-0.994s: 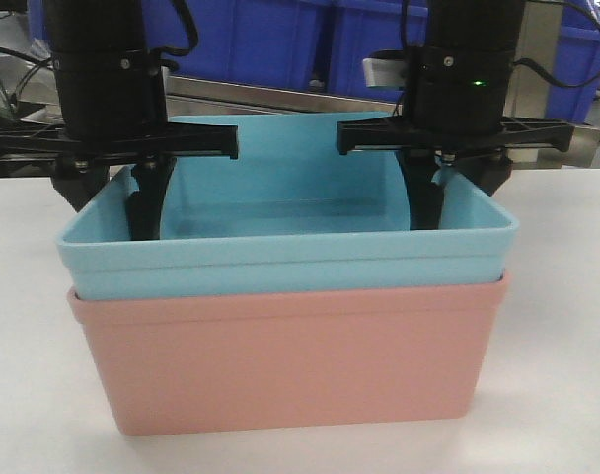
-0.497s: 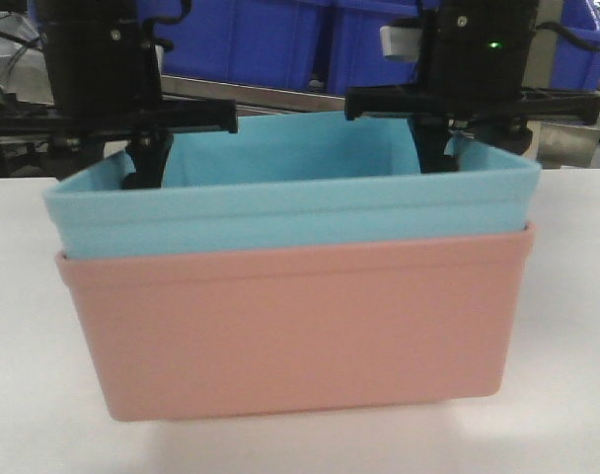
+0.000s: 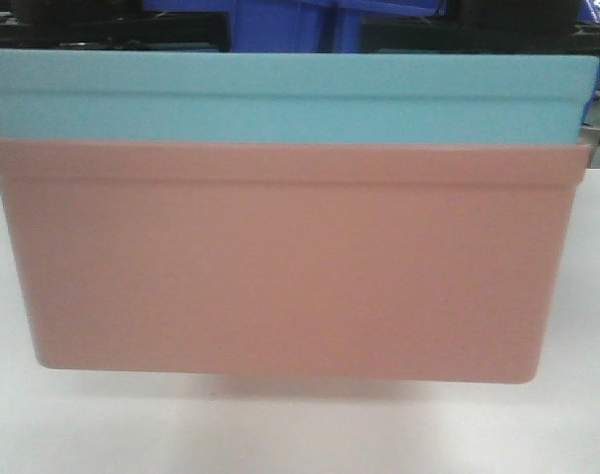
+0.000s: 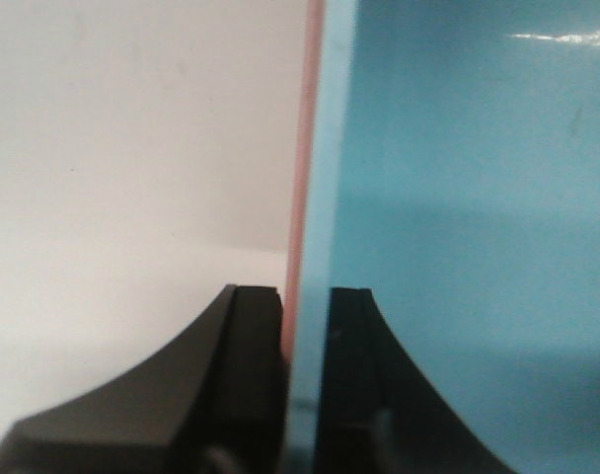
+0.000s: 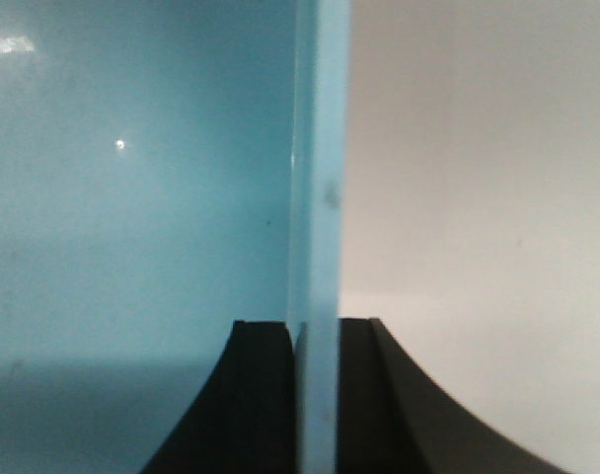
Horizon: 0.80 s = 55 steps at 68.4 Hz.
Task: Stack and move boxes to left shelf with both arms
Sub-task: 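Lift the stacked bins with both grippers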
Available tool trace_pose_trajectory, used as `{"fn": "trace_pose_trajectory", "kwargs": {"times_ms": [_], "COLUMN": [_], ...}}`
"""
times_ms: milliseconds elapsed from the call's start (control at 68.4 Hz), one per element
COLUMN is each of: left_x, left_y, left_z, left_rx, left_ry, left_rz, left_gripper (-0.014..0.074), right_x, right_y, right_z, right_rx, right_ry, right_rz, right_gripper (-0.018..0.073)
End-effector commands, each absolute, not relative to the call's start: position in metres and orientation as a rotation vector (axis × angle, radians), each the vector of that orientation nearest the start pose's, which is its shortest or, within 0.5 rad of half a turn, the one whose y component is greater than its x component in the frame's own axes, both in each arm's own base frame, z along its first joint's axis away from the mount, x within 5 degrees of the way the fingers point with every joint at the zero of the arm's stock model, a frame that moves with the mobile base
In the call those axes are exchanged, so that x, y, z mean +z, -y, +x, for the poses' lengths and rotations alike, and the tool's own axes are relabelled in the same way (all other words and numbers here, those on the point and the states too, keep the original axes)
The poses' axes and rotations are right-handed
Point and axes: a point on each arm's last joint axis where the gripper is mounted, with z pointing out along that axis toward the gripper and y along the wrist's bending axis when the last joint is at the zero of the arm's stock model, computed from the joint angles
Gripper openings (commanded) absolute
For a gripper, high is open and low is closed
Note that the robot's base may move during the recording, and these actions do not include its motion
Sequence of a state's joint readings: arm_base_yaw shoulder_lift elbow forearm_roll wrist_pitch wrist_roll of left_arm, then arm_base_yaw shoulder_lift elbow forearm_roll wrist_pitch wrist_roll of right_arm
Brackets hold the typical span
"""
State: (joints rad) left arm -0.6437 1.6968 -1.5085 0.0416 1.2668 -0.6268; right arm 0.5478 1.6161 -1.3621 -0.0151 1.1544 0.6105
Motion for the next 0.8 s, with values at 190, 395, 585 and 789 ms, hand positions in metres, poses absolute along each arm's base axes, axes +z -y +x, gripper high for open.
{"fn": "trace_pose_trajectory", "kwargs": {"times_ms": [190, 395, 585, 789], "left_x": [0.355, 0.36, 0.355, 0.353], "left_y": [0.211, 0.215, 0.207, 0.197], "left_z": [0.231, 0.207, 0.185, 0.168], "left_rx": [-0.184, -0.218, -0.211, -0.21], "left_ry": [-2.861, -2.856, -2.875, -2.878], "left_rz": [0.033, 0.062, 0.085, 0.066], "left_gripper": [-0.0012, -0.0012, -0.0012, -0.0012], "right_x": [0.338, 0.339, 0.343, 0.346], "right_y": [-0.167, -0.167, -0.172, -0.182], "right_z": [0.24, 0.221, 0.208, 0.194], "right_rx": [0.3, 0.32, 0.313, 0.302], "right_ry": [-2.749, -2.74, -2.717, -2.707], "right_rz": [0.082, 0.058, 0.046, 0.043], "right_gripper": [0.0057, 0.0057, 0.0057, 0.0057]}}
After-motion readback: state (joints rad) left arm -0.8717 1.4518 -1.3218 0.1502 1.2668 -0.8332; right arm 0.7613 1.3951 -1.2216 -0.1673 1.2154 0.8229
